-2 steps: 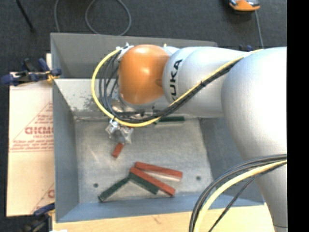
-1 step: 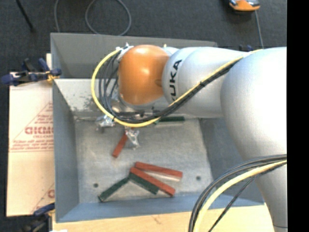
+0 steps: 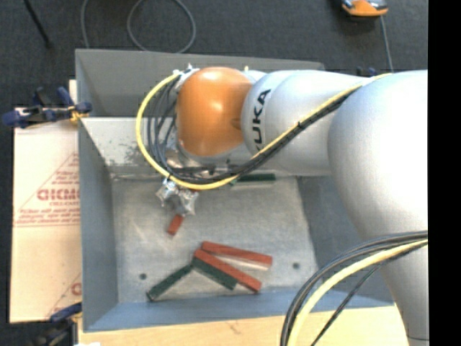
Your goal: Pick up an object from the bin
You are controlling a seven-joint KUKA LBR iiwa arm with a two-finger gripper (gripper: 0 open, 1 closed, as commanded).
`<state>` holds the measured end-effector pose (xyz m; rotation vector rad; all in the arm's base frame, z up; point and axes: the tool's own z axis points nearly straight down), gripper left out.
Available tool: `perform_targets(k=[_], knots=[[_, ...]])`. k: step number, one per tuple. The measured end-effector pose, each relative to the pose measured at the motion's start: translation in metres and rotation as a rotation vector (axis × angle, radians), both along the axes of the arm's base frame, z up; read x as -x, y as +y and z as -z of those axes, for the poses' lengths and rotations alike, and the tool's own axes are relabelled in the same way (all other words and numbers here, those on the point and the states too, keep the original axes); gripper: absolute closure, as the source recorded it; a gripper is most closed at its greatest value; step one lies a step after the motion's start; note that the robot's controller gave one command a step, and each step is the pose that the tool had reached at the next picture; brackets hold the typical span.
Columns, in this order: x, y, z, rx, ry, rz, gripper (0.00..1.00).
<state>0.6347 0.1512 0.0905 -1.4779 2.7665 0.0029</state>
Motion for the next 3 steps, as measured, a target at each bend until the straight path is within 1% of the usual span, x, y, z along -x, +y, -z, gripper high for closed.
perform_targets(k=[1, 2, 3], knots=[[0.0001, 0.0, 0.0001, 0.0, 0.001, 0.001, 0.0], [0.0001, -0.0001, 0.0001, 0.0, 0.001, 0.001, 1.0], [0.0002, 0.0, 0.0001, 0.001, 0.002, 0.002, 0.0]])
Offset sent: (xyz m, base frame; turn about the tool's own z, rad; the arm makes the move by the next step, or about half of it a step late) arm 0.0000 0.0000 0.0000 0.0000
